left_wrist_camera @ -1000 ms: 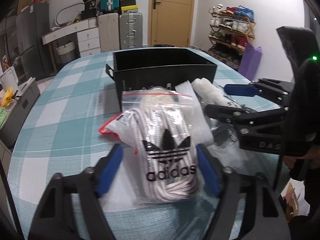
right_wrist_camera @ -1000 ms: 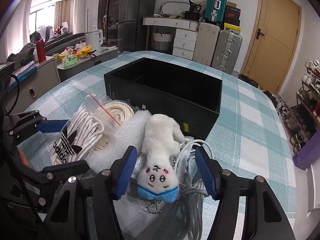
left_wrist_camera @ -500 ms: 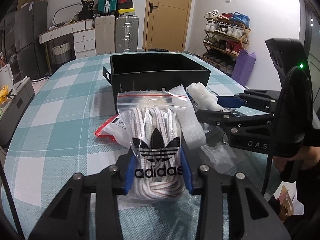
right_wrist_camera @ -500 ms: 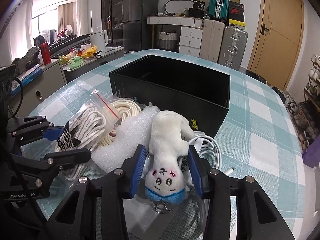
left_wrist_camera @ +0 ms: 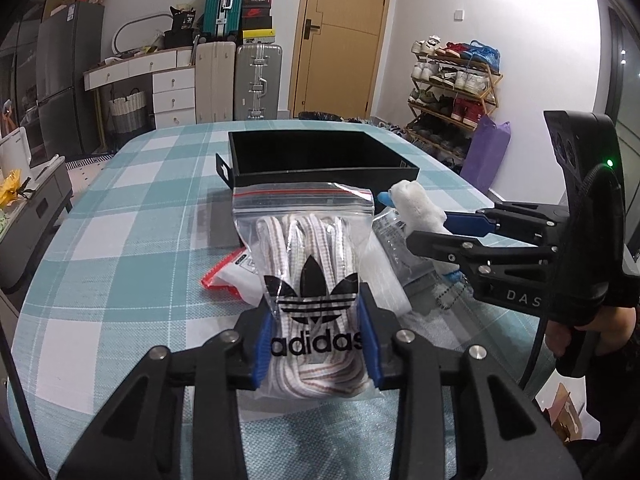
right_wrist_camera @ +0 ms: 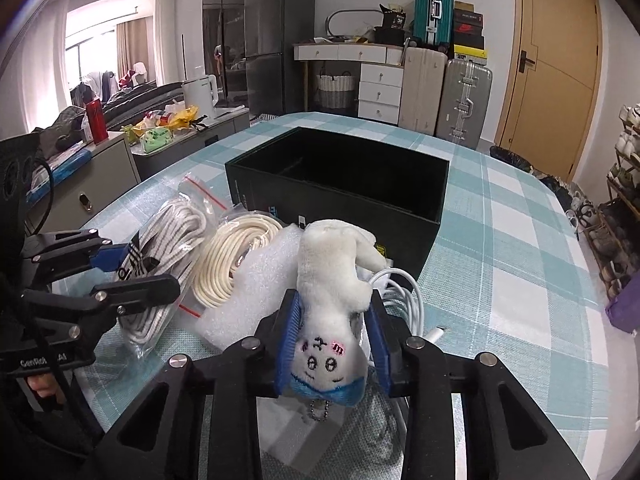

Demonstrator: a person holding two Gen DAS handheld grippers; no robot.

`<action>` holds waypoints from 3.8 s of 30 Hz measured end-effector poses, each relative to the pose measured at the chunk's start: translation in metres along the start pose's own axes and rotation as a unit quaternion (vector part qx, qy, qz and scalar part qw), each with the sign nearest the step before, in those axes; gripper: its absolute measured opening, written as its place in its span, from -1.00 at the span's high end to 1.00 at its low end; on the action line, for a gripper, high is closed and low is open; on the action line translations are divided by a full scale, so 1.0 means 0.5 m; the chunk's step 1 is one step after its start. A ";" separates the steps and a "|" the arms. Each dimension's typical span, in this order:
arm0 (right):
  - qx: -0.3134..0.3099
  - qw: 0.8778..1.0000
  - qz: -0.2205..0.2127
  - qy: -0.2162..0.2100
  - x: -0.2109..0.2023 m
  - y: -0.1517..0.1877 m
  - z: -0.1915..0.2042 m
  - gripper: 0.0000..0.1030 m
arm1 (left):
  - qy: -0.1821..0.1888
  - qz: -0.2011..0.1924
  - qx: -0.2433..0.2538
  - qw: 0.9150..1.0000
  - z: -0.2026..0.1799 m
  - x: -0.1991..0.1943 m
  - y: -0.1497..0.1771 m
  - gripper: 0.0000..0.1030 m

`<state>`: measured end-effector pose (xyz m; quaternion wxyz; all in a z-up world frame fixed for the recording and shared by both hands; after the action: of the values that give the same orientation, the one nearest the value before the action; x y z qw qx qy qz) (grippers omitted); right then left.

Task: Organize soft objects
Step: 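Carry the lace bag and plush doll over the black box with both tools, then open both tools to drop the lace bag and doll into the box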

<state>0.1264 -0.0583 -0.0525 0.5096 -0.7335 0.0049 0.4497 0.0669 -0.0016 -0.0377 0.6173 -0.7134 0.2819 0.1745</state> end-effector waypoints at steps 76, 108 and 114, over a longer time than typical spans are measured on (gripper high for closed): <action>-0.003 0.999 -0.035 0.002 0.020 -0.239 -0.076 0.37 | -0.004 -0.014 0.031 0.999 0.035 0.170 -0.284 0.31; 0.010 0.999 -0.032 0.017 0.086 -0.224 -0.116 0.02 | -0.025 0.031 0.021 0.999 0.067 0.214 -0.236 0.20; 0.015 0.998 -0.053 0.030 0.042 -0.225 -0.124 -0.49 | -0.028 0.020 0.034 0.999 0.051 0.188 -0.240 -0.18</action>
<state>0.2319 -0.0416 0.0217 0.5437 -0.7380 -0.0119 0.3995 0.2172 0.0151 -0.0045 0.6453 -0.6812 0.2842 0.1969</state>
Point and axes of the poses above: each gripper's, at about its wrist camera, not at the fingertips, and x roughly the way its jaws point, z to its left, y to its underside, the point moved 6 cm from there along x, roughly the way its jaws point, and after that the axes turned 4 degrees about y, right-handed, at the moved point
